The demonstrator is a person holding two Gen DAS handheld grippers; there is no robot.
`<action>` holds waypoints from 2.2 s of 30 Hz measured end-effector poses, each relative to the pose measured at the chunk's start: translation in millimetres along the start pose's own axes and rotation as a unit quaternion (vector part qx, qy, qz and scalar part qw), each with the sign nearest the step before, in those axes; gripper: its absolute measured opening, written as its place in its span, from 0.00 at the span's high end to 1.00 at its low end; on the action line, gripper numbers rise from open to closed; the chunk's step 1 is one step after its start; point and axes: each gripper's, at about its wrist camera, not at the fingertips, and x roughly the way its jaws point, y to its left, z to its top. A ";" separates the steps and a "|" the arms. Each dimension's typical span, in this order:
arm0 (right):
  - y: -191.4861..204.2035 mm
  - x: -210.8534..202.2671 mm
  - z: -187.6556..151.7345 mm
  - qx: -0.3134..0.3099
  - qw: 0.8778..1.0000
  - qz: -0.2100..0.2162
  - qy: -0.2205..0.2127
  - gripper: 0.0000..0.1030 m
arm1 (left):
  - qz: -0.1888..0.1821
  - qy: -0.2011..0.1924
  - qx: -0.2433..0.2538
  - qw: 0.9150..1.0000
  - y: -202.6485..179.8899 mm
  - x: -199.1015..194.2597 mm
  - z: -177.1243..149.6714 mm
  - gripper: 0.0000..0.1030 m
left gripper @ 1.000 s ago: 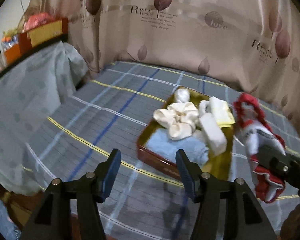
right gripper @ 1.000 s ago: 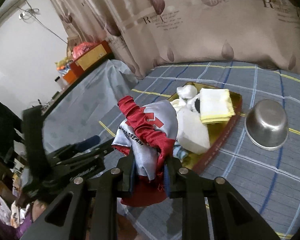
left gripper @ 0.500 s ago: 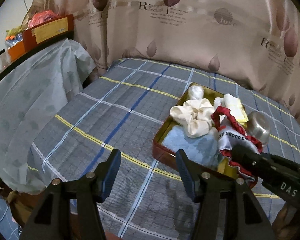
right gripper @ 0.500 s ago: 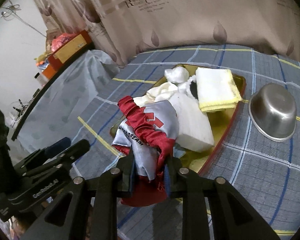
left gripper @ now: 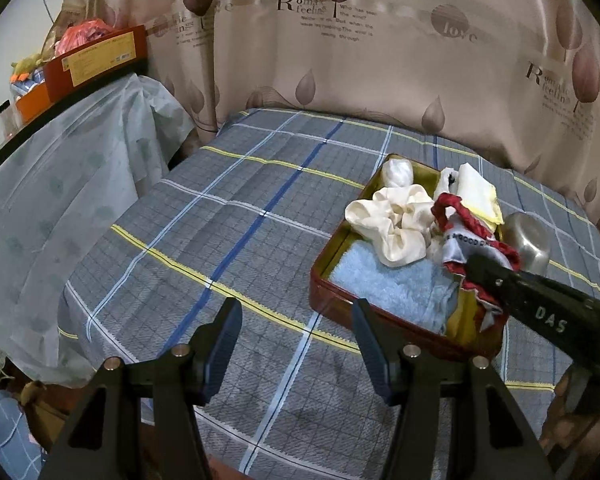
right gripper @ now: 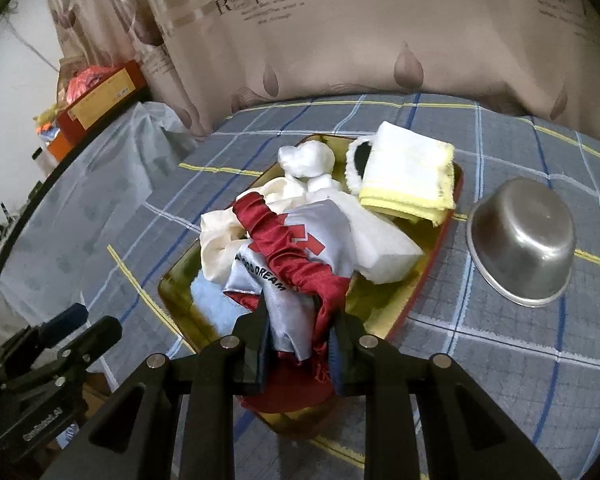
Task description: Organize soft objects
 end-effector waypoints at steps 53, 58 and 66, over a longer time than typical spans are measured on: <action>45.6 -222.8 -115.4 -0.067 0.932 -0.159 -0.319 0.00 | -0.088 -0.165 0.049 0.981 -37.1 -118.2 -61.1 0.43; 47.5 -224.0 -117.7 -0.058 0.934 -0.161 -0.315 0.00 | -0.097 -0.175 0.060 0.978 -40.6 -124.8 -67.8 0.43; 53.1 -224.5 -126.3 -0.056 0.936 -0.162 -0.308 0.00 | -0.123 -0.159 0.054 0.978 -35.6 -116.2 -66.2 0.43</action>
